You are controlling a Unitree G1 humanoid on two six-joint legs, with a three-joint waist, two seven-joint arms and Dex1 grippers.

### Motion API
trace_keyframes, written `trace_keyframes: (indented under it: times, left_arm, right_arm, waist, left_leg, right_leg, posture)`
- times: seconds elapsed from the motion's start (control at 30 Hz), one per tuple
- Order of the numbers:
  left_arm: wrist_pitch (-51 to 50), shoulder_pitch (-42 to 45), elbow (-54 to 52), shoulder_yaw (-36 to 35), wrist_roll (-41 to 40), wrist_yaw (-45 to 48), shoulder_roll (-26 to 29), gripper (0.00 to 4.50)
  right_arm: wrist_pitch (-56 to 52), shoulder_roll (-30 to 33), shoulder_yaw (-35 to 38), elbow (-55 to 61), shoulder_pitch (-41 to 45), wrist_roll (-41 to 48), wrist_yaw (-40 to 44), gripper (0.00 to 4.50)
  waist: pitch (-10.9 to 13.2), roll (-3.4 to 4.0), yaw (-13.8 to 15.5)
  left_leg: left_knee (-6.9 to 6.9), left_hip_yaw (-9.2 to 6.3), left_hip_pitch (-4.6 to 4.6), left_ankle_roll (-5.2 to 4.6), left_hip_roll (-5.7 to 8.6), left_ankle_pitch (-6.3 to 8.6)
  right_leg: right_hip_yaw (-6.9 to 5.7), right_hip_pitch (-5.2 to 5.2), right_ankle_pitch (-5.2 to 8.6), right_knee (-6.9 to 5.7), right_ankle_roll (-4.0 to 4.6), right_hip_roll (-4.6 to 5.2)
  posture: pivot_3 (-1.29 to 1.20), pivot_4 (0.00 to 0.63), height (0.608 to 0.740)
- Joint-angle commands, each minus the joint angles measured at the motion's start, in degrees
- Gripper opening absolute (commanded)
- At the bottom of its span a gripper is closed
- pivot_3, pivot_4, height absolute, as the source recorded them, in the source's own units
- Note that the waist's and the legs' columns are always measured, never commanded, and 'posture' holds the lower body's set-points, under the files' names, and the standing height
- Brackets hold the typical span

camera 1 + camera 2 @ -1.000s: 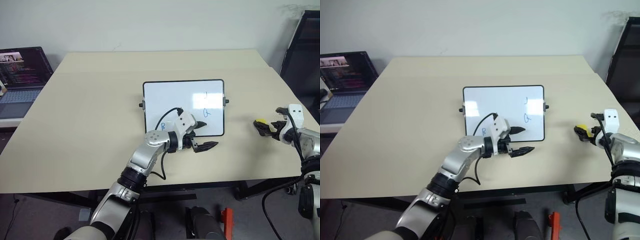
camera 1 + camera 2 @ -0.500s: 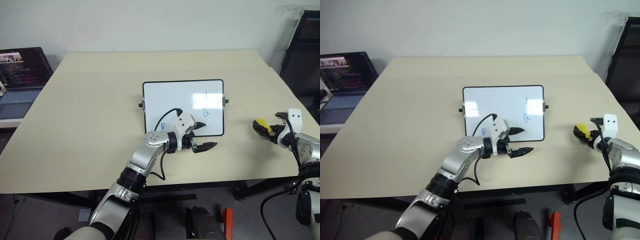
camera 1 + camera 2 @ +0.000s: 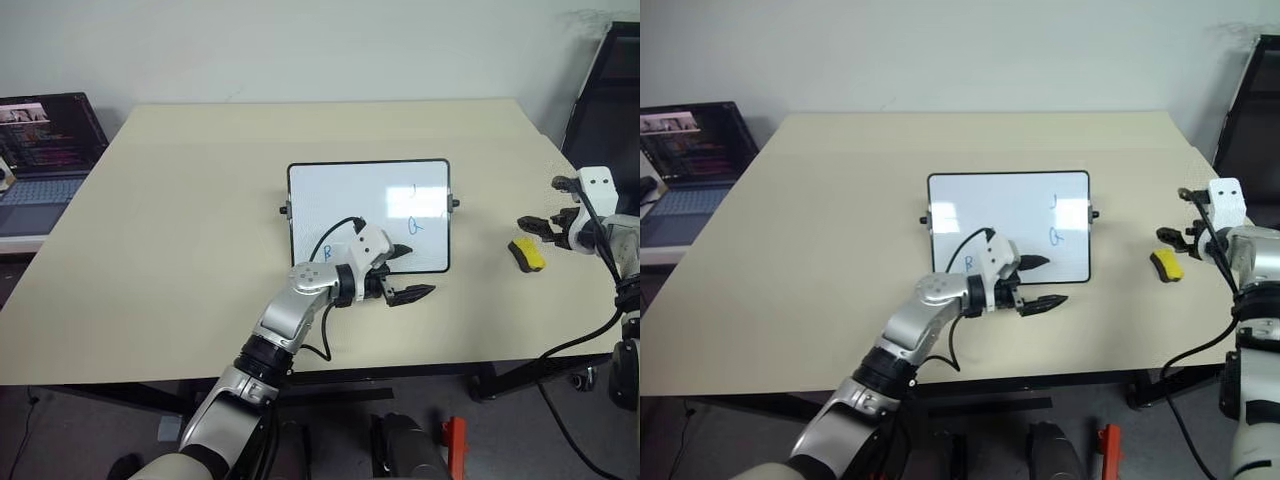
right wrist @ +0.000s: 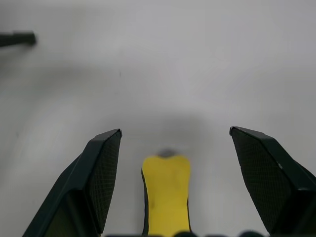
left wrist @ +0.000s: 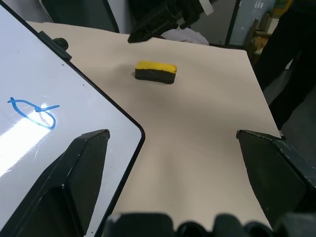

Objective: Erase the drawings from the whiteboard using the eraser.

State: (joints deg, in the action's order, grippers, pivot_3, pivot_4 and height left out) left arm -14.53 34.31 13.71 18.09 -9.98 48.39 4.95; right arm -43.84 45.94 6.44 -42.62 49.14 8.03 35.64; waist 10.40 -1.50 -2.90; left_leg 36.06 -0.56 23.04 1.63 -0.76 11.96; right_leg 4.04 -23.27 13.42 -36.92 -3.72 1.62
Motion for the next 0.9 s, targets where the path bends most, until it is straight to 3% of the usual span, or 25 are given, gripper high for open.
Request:
trace_keyframes:
  times: [0.03,0.9]
  left_arm:
    - [0.8,0.0,-2.4,0.2,0.1,-0.2,-0.4,4.50]
    - [0.1,-0.4,-3.1,0.7,0.2,0.3,1.1,4.50]
  right_arm:
    - [-0.5,1.6,0.0,-1.9,0.2,-0.2,2.3,3.82]
    - [6.9,-3.2,8.6,1.9,-10.3,5.1,-0.6,3.82]
  waist:
    - [0.0,0.00,0.0]
    - [0.0,0.00,-0.3]
  left_leg:
    - [0.00,0.00,0.00,0.00,0.00,0.00]
    - [0.01,0.01,-0.02,0.00,0.00,0.00]
  right_leg:
    - [0.00,0.00,0.00,0.00,0.00,0.00]
    - [0.02,0.00,0.00,-0.05,-0.01,0.00]
  posture:
    - [0.00,0.150,0.740]
    - [0.00,0.150,0.740]
